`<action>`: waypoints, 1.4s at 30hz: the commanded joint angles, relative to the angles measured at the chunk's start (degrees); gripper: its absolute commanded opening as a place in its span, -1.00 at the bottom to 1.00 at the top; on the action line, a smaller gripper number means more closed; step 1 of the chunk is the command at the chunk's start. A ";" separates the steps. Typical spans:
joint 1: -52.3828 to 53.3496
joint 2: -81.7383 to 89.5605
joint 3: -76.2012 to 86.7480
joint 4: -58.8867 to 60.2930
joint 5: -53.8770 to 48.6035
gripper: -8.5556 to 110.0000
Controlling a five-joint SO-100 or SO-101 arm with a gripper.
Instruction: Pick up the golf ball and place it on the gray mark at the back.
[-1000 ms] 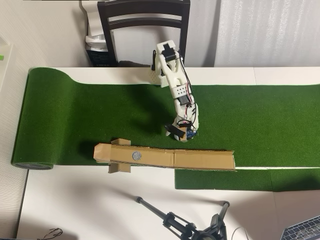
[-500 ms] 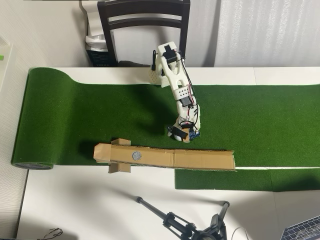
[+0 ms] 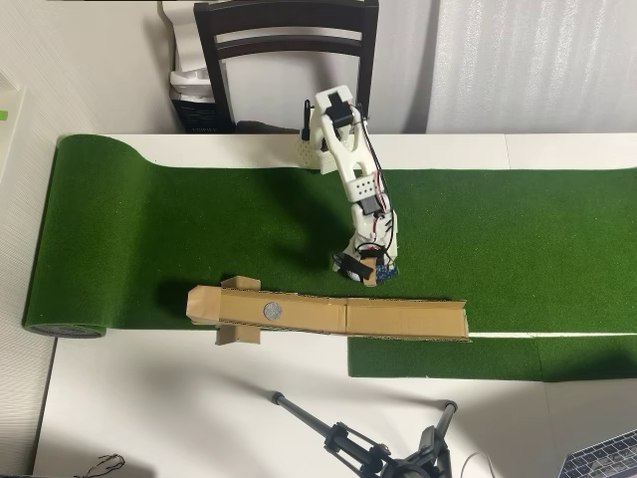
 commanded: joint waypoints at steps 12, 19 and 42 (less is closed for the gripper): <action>0.53 -0.18 -6.15 0.09 0.26 0.00; 1.67 -0.18 -6.15 0.09 0.26 -0.07; 2.90 -0.09 -6.24 0.09 -0.53 -0.23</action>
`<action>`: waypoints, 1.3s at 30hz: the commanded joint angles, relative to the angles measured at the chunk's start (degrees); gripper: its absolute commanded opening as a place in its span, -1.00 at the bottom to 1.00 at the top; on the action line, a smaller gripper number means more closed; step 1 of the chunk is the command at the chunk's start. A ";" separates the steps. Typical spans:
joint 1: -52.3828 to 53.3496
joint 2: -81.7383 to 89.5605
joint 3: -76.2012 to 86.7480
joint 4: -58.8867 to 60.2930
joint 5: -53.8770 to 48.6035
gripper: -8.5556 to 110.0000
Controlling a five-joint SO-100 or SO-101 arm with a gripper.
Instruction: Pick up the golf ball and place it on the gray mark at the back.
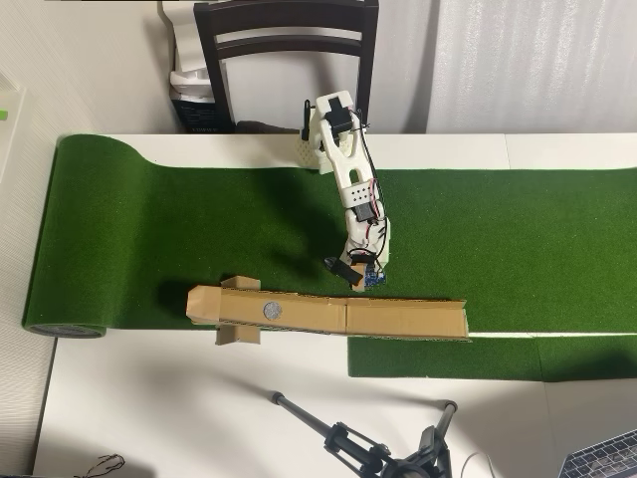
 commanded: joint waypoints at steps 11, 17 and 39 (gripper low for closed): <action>0.09 1.32 -4.48 0.09 -1.05 -0.23; 0.09 1.32 -4.75 0.09 -1.05 -0.38; 0.18 1.58 -5.45 0.18 -1.14 -0.45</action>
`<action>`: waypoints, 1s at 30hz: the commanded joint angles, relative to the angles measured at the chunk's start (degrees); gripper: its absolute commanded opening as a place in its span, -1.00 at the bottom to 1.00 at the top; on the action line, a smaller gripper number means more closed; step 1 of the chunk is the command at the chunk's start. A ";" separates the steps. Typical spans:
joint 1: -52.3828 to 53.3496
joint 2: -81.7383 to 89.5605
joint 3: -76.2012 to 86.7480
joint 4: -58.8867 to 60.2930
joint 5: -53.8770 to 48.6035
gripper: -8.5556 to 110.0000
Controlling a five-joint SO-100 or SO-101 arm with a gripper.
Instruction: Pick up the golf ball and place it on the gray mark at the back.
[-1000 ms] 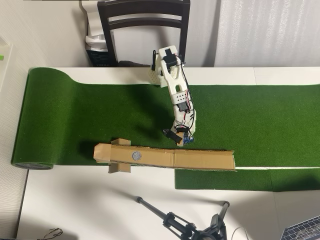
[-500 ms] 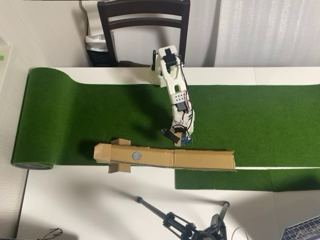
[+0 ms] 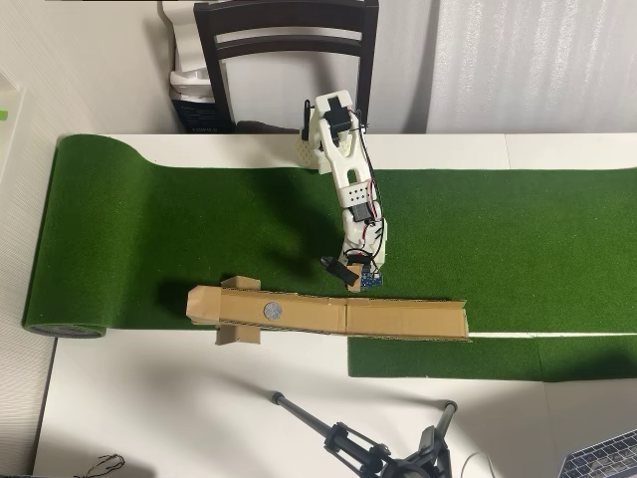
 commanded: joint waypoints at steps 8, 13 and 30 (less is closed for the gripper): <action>-0.44 7.91 -14.59 15.47 0.00 -0.45; -0.44 10.55 -21.27 27.16 0.09 -0.45; 12.30 12.22 -35.95 35.95 -4.48 -0.45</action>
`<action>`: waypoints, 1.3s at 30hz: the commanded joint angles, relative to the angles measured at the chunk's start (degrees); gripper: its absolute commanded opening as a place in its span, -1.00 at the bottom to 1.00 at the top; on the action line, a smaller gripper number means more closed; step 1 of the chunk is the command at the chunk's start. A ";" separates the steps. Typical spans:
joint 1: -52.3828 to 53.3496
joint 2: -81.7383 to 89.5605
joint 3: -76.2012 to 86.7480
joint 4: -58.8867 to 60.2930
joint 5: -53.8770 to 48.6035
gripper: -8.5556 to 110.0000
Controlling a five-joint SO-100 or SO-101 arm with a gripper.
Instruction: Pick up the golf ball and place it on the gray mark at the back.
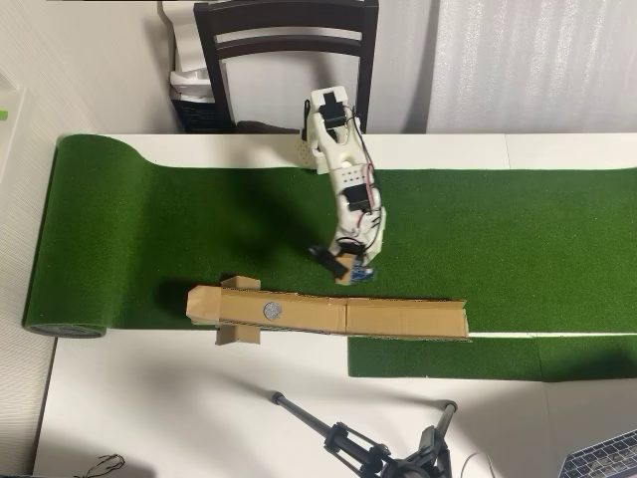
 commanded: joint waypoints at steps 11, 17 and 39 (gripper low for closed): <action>11.60 6.59 -13.62 -9.23 -15.47 -0.45; 15.56 6.42 -13.18 -17.84 -23.64 -0.45; 20.83 -6.15 -13.71 -32.08 -30.94 -0.45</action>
